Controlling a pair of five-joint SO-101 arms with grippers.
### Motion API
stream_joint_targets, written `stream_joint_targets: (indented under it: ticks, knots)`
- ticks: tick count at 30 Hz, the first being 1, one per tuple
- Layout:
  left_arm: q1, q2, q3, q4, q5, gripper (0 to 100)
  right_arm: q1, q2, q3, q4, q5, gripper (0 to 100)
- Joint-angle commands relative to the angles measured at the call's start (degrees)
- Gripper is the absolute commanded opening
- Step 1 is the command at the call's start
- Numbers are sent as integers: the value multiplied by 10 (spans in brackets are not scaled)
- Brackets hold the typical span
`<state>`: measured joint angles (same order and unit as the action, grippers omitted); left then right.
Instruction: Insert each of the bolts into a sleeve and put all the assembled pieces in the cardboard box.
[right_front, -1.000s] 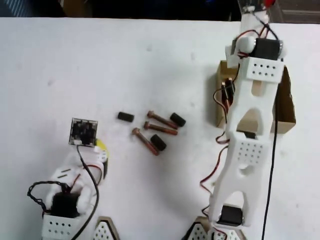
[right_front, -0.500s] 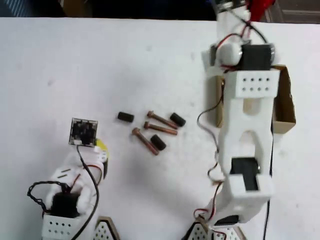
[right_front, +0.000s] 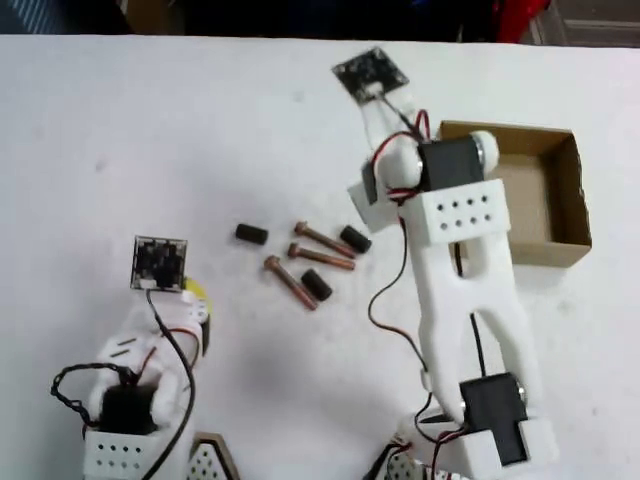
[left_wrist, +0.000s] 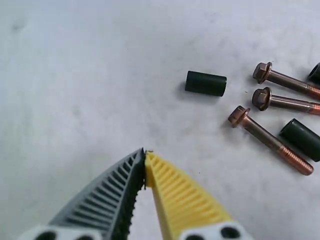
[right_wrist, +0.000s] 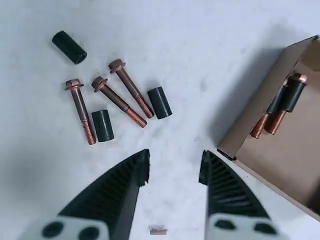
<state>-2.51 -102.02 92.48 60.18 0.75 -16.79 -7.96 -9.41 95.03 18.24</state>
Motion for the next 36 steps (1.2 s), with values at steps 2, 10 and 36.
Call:
stream_joint_targets:
  ticks: [2, 10, 36]
  knots:
    - [-5, -6, -7, -21, -5, 22, -5, -22, 97, -101, 7, 145]
    - [-5, -6, -7, -21, -5, 22, -5, -22, 198, -219, 9, 145]
    - [-5, -6, -5, -22, -5, 22, -32, 115, 214, -317, 178, 144]
